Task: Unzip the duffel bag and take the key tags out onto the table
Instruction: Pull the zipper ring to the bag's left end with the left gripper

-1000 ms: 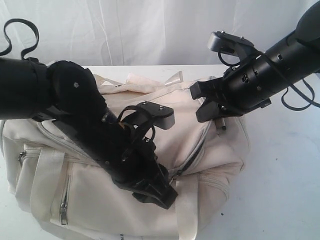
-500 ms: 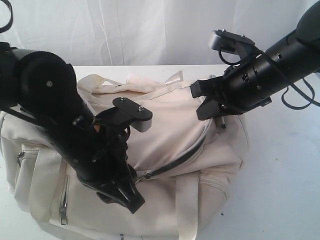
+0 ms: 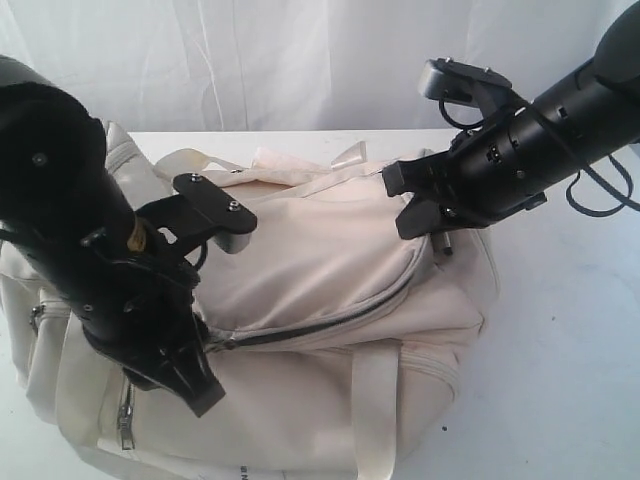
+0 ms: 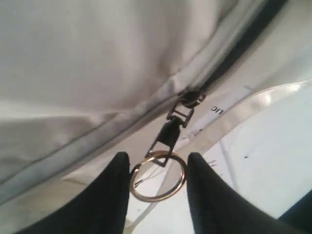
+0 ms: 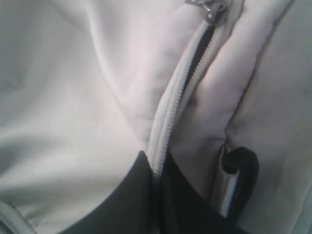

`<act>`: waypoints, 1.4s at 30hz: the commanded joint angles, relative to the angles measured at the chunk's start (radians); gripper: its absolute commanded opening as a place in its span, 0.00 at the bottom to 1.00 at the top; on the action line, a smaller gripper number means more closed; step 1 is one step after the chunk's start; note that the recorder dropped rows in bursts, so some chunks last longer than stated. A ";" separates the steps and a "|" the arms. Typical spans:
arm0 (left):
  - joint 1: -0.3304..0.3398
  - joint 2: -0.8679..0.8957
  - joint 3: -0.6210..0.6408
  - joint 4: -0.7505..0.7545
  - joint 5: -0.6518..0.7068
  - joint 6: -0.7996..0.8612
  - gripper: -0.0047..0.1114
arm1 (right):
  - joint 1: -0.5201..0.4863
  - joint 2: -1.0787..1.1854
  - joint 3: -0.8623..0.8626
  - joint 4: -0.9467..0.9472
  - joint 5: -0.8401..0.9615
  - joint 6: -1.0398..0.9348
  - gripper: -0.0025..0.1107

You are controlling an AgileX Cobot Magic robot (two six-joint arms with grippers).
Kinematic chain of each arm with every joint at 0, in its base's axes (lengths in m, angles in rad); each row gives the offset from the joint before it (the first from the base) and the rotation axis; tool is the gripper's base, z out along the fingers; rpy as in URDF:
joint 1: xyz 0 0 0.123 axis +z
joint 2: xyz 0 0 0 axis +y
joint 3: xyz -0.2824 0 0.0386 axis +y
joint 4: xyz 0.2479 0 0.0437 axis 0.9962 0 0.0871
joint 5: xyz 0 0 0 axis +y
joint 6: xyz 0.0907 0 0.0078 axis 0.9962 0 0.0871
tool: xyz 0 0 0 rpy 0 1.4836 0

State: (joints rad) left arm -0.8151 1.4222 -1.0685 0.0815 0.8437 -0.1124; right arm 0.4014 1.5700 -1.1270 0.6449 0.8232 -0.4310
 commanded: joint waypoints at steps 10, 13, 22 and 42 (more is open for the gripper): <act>-0.005 -0.085 0.010 0.242 0.196 -0.133 0.04 | -0.013 -0.009 0.000 -0.028 0.006 -0.007 0.02; -0.005 -0.108 0.010 0.299 0.234 -0.152 0.04 | -0.013 -0.009 0.000 -0.031 0.006 -0.007 0.02; -0.005 -0.146 0.010 0.457 0.300 -0.208 0.04 | -0.013 -0.009 0.000 -0.035 0.014 -0.007 0.02; 0.198 -0.159 0.010 0.573 0.224 -0.174 0.04 | -0.013 -0.009 0.000 -0.043 0.027 -0.007 0.02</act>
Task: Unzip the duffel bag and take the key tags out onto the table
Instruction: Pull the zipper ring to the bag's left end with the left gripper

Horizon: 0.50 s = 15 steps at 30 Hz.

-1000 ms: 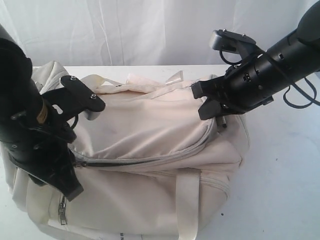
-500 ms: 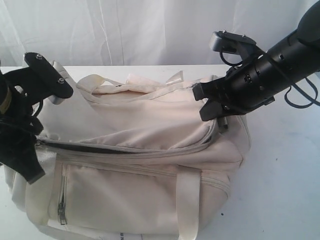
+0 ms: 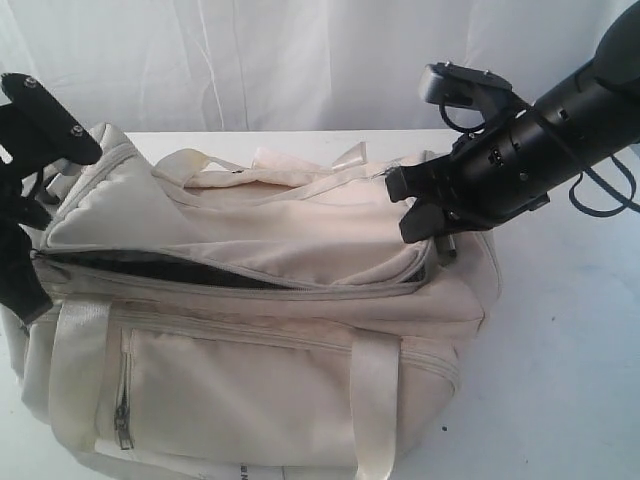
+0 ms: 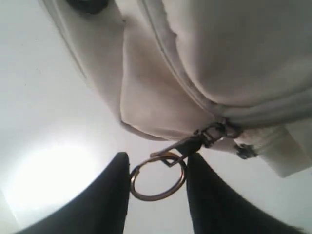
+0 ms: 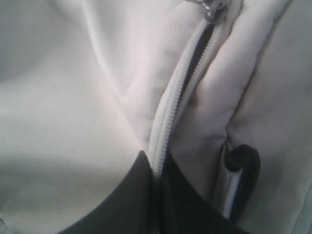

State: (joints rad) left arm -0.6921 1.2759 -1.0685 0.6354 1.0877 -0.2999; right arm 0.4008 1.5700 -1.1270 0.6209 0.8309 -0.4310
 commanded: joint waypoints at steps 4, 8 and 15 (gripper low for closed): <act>0.114 -0.012 0.010 0.012 -0.087 0.064 0.04 | -0.013 -0.009 0.000 -0.028 0.014 -0.016 0.02; 0.114 -0.014 0.010 -0.112 -0.093 0.196 0.04 | -0.013 -0.016 -0.002 -0.023 0.009 -0.061 0.09; 0.111 -0.093 0.010 -0.183 -0.103 0.322 0.04 | -0.013 -0.132 -0.040 0.083 0.018 -0.358 0.53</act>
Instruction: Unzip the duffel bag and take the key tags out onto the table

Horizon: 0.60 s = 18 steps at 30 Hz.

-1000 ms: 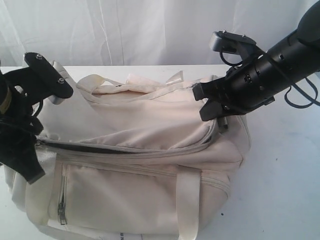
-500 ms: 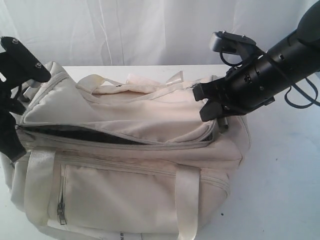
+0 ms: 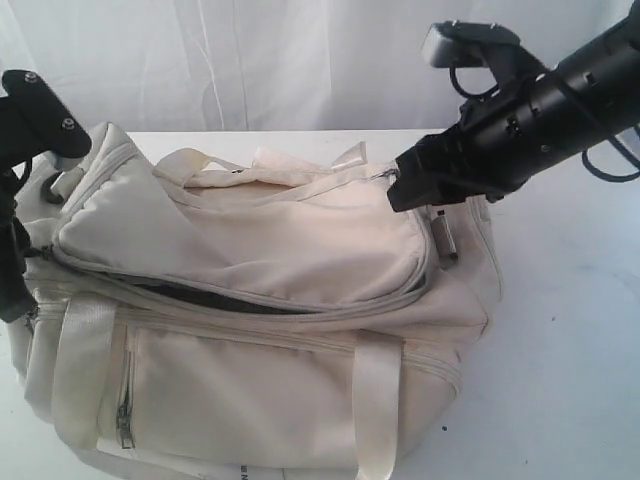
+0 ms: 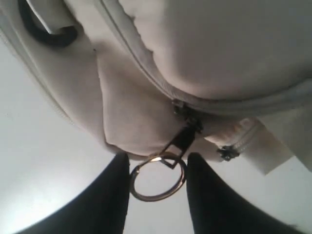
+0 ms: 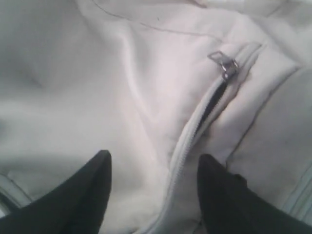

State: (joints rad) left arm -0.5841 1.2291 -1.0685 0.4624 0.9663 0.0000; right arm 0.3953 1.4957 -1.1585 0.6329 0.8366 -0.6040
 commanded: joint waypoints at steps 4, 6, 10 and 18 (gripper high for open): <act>0.003 -0.082 0.010 -0.012 0.017 0.023 0.04 | 0.027 -0.080 -0.006 0.315 0.157 -0.506 0.53; 0.003 -0.084 0.010 -0.015 0.017 0.023 0.04 | 0.078 -0.080 -0.006 0.341 0.192 -0.581 0.53; 0.003 -0.084 0.010 -0.085 -0.001 0.030 0.04 | 0.201 -0.080 -0.004 0.283 0.160 -0.650 0.53; 0.003 -0.084 0.010 -0.153 -0.010 0.075 0.04 | 0.460 -0.080 -0.004 0.013 -0.088 -0.589 0.53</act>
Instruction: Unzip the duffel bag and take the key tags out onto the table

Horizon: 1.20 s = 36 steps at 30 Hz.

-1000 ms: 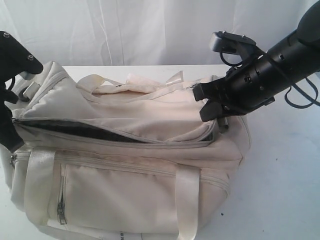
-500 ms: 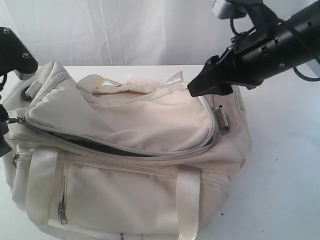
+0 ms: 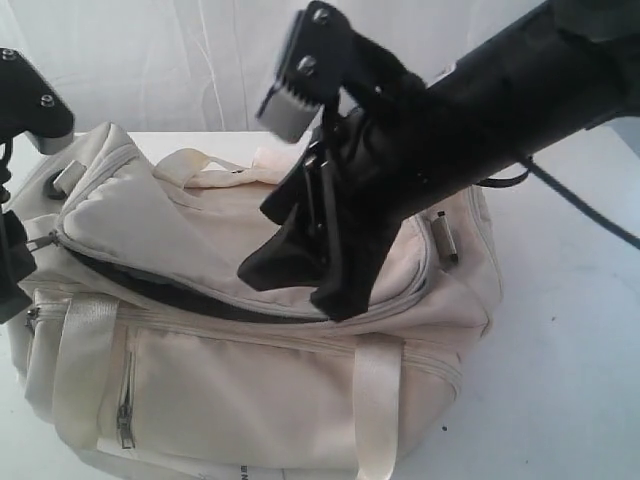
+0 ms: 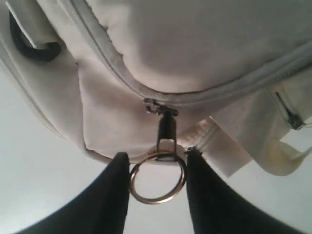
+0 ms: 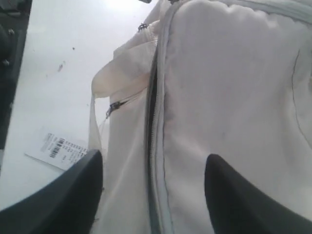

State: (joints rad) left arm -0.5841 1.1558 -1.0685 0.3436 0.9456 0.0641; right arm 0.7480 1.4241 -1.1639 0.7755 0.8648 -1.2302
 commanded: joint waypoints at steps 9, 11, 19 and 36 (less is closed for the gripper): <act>0.003 -0.011 0.010 -0.063 0.011 0.011 0.04 | 0.319 0.022 0.001 -0.469 -0.292 0.271 0.53; 0.003 -0.011 0.010 -0.068 0.009 0.011 0.04 | 0.348 0.039 0.001 -0.539 -0.301 0.346 0.53; 0.003 -0.011 0.010 -0.079 0.005 0.003 0.04 | 0.417 0.130 0.001 -0.813 -0.386 0.651 0.53; 0.003 -0.009 0.010 -0.078 0.020 -0.007 0.04 | 0.432 0.267 0.001 -0.829 -0.528 0.740 0.25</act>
State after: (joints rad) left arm -0.5841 1.1558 -1.0685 0.2772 0.9438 0.0660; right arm 1.1773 1.6903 -1.1639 -0.0494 0.3425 -0.5157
